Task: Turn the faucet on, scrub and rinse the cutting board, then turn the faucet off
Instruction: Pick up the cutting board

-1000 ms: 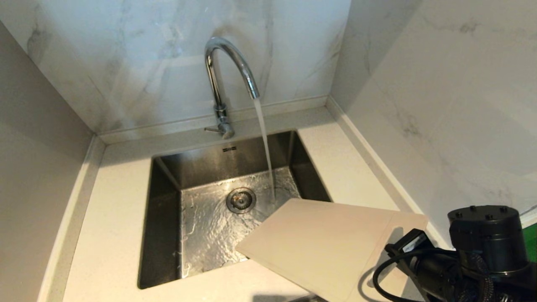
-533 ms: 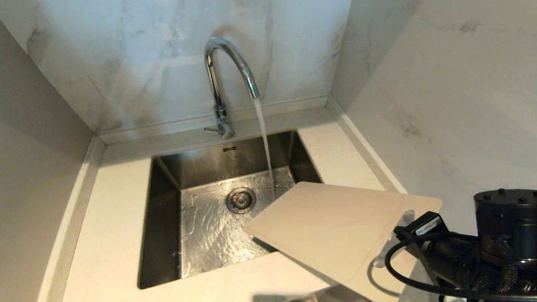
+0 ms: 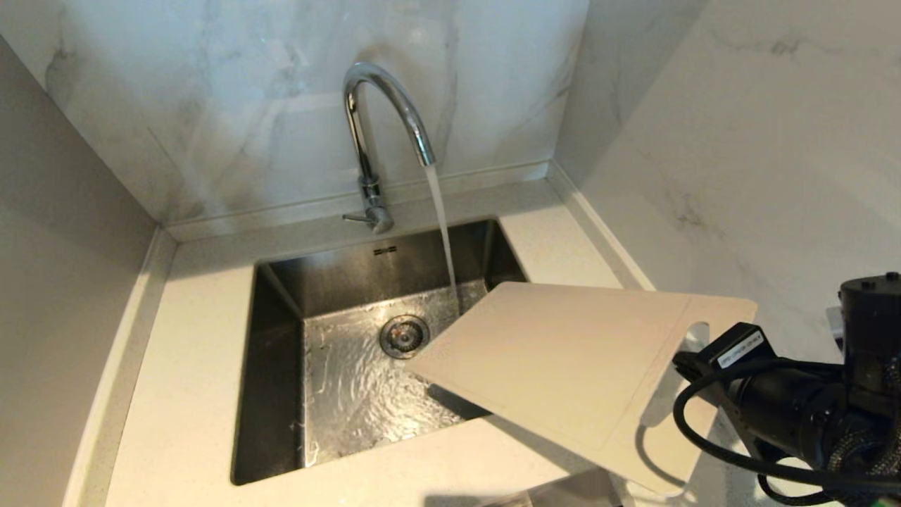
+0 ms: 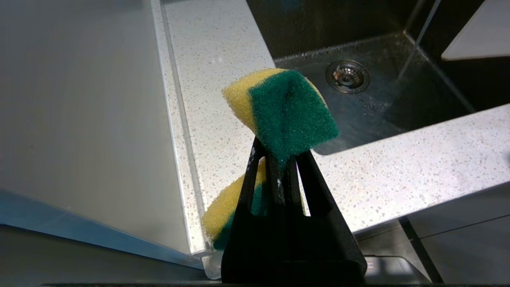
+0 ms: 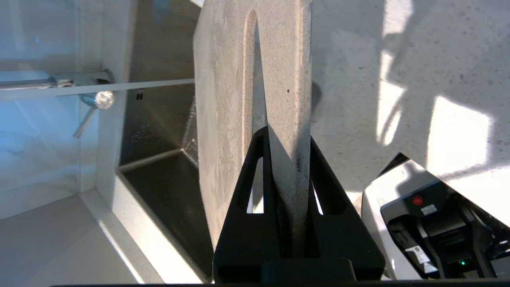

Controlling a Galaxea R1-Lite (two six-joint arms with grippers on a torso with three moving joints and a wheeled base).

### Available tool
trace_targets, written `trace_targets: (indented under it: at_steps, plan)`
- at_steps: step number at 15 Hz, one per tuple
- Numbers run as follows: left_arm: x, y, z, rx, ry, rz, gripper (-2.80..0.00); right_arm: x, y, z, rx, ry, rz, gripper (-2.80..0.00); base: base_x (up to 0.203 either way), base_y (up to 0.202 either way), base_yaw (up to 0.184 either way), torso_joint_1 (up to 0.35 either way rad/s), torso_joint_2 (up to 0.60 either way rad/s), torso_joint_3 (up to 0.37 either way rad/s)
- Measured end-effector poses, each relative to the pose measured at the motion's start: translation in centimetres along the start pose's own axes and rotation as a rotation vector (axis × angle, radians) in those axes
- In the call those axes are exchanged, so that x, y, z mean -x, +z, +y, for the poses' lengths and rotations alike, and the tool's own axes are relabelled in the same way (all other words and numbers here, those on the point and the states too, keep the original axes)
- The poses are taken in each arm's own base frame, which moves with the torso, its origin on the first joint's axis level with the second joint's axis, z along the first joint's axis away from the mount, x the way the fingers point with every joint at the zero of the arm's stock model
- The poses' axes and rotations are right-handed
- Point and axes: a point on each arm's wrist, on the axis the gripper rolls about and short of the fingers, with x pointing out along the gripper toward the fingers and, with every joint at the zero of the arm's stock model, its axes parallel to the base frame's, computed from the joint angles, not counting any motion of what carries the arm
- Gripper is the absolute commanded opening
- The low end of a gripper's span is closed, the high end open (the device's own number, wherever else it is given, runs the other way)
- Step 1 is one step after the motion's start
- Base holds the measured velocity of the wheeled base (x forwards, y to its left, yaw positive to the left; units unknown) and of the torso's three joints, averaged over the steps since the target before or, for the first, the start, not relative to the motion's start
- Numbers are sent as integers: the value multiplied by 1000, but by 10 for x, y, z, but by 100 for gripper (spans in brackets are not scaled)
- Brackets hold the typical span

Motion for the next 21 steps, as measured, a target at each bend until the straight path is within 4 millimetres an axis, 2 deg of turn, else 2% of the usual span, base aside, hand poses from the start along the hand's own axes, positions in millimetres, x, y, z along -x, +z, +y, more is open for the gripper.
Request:
trace_targets:
  at_steps: [6, 12, 21]
  plan:
    - [0, 0, 0, 0, 0, 1, -280, 11, 10, 19, 69, -38, 74, -280, 0, 0, 0, 0, 0, 0]
    - [0, 0, 0, 0, 0, 0, -280, 21, 23, 41, 173, -43, 77, -280, 0, 0, 0, 0, 0, 0]
    - [0, 0, 0, -1, 0, 0, -280, 22, 44, 81, 277, -64, 86, -280, 0, 0, 0, 0, 0, 0]
